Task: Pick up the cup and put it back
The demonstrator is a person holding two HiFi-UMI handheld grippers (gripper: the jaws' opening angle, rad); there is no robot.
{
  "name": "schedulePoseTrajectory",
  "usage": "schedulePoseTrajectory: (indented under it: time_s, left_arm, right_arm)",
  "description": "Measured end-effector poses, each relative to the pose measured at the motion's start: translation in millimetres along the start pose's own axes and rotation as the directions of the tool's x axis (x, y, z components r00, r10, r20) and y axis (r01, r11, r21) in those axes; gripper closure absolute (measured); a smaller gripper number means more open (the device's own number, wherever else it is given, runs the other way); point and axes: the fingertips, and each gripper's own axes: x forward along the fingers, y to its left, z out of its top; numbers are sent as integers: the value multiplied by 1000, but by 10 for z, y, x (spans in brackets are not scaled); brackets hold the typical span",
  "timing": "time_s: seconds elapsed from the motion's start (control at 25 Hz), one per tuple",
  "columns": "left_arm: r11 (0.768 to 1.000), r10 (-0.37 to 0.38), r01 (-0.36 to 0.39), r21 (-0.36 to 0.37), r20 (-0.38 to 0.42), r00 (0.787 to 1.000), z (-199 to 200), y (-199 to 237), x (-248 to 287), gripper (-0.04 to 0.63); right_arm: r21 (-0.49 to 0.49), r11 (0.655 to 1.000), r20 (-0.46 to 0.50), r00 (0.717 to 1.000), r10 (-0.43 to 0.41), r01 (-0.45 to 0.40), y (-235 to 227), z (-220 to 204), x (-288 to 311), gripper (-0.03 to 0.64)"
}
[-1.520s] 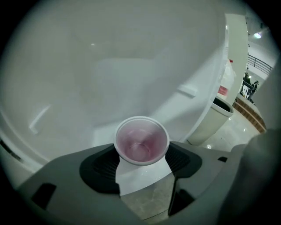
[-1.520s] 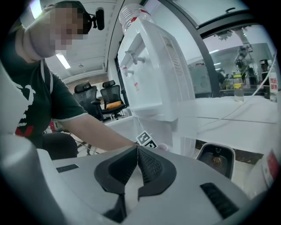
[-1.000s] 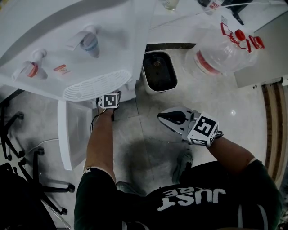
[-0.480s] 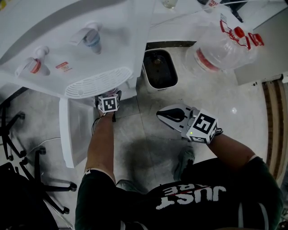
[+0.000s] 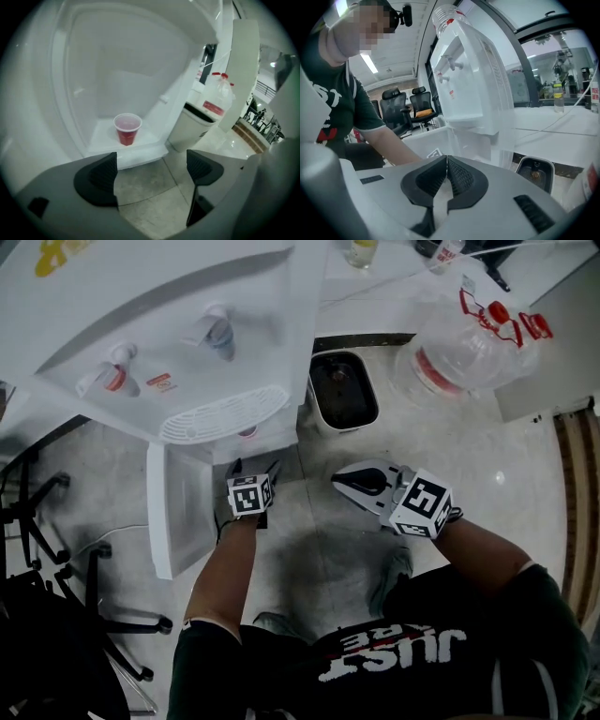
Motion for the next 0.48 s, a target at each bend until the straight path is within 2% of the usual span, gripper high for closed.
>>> schedulePoseTrajectory:
  time_s: [0.08,0.2,0.28,0.48]
  left_arm:
    - [999,-46,45,13,17,999,155,-245,-405,135]
    - [998,-61,62,-3,46,997,478,-562,-1214,263]
    - [997,-72,74,-17,81,994,754,-788,-1876,326]
    - [988,-116,137,-68,251,961,1692,-1365,-3606,391]
  right_arm:
    - [21,1000,16,1000,-1,1,75,219,-80,583]
    - [56,998,33,999,13,-15,246,721,-297,583]
    - [76,996,35,999,34,-36,421,1150,-485,583]
    - [66,996,31,998,51,-53,838,2322,-1120,583]
